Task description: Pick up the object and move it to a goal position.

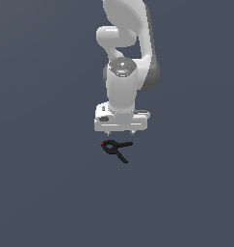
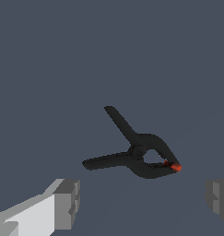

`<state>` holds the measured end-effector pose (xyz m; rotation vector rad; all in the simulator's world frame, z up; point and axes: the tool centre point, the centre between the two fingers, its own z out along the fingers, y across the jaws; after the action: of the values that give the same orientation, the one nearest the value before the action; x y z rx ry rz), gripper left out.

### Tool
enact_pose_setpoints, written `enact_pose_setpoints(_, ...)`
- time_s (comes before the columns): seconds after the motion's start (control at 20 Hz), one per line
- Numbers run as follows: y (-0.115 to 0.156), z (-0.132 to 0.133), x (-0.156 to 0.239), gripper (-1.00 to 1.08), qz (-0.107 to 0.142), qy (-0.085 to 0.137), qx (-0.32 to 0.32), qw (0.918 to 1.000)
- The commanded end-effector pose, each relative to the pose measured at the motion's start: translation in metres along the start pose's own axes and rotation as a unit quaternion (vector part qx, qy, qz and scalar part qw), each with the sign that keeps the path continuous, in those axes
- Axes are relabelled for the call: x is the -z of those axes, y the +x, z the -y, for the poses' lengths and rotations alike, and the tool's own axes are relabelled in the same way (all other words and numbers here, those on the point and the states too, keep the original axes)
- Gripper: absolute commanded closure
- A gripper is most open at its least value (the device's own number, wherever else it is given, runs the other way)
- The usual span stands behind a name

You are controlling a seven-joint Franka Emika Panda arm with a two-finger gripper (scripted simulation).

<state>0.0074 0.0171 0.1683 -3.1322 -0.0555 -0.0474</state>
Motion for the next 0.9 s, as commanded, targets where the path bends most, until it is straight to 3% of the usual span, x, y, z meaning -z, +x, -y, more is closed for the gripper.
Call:
enact_pose_setpoints(0.0,0.000,0.000,0.000,-0.92,0.000,0.000,0.000,1.0000)
enact_pose_setpoints(0.45,0.007,0.023,0.010,-0.92,-0.012,0.015,-0.004,0.9998)
enact_pose_setpoints(0.85,0.007,0.023,0.009,-0.92,-0.011,0.015,0.000,0.9998)
